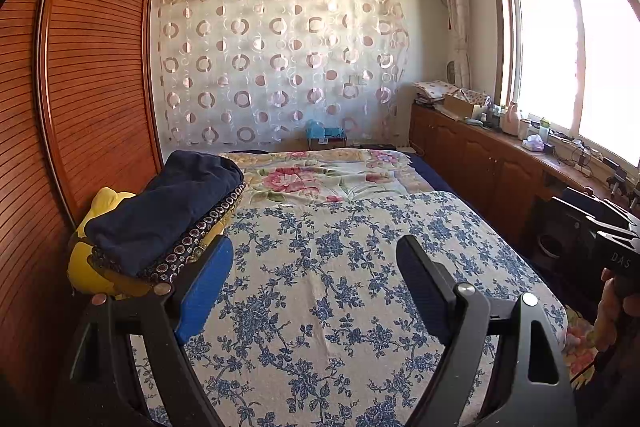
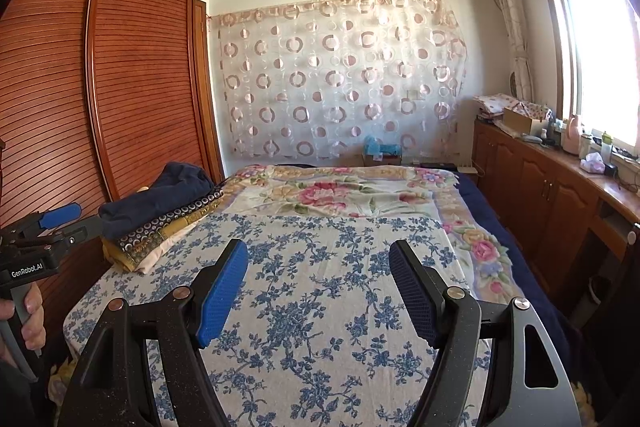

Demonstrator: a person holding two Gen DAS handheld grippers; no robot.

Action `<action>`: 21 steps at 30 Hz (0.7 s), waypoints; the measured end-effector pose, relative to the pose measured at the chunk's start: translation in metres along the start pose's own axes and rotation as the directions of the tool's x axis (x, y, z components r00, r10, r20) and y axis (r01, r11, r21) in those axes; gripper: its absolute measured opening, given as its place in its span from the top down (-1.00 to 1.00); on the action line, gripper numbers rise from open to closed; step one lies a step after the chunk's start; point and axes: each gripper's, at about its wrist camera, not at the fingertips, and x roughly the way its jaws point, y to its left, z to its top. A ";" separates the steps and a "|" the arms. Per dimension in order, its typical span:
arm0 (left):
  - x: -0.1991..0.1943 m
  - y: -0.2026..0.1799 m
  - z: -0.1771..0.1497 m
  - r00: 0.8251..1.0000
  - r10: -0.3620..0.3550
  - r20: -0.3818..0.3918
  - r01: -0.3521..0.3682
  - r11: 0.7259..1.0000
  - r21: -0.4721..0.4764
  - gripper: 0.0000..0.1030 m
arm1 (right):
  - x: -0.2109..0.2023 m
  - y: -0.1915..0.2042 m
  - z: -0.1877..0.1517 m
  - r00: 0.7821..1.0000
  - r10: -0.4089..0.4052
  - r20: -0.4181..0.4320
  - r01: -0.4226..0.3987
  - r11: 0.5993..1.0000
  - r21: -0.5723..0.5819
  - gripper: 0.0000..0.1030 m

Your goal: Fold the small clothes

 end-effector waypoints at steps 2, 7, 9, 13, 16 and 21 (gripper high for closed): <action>0.000 0.000 0.000 1.000 0.000 0.001 0.000 1.000 0.000 -0.64 | 0.000 -0.002 -0.001 1.000 0.002 0.000 -0.002 1.000 -0.001 -0.46; 0.000 0.001 0.000 1.000 0.000 0.002 0.000 1.000 -0.001 -0.64 | 0.001 -0.004 0.000 1.000 0.004 0.002 -0.004 1.000 -0.002 -0.46; 0.000 0.000 0.000 1.000 0.001 0.002 -0.001 1.000 0.000 -0.64 | 0.002 -0.006 -0.001 1.000 0.005 0.004 -0.005 1.000 -0.004 -0.46; 0.000 0.000 0.000 1.000 0.001 0.002 -0.001 1.000 -0.001 -0.64 | 0.003 -0.010 -0.001 1.000 0.004 0.007 -0.004 1.000 -0.009 -0.46; 0.000 0.000 0.000 1.000 0.002 0.002 -0.002 1.000 0.002 -0.64 | 0.004 -0.012 -0.002 1.000 0.006 0.007 -0.006 1.000 -0.011 -0.46; -0.001 -0.001 0.000 1.000 0.002 0.004 -0.002 1.000 0.003 -0.64 | 0.006 -0.018 -0.003 1.000 0.010 0.004 -0.010 1.000 -0.010 -0.46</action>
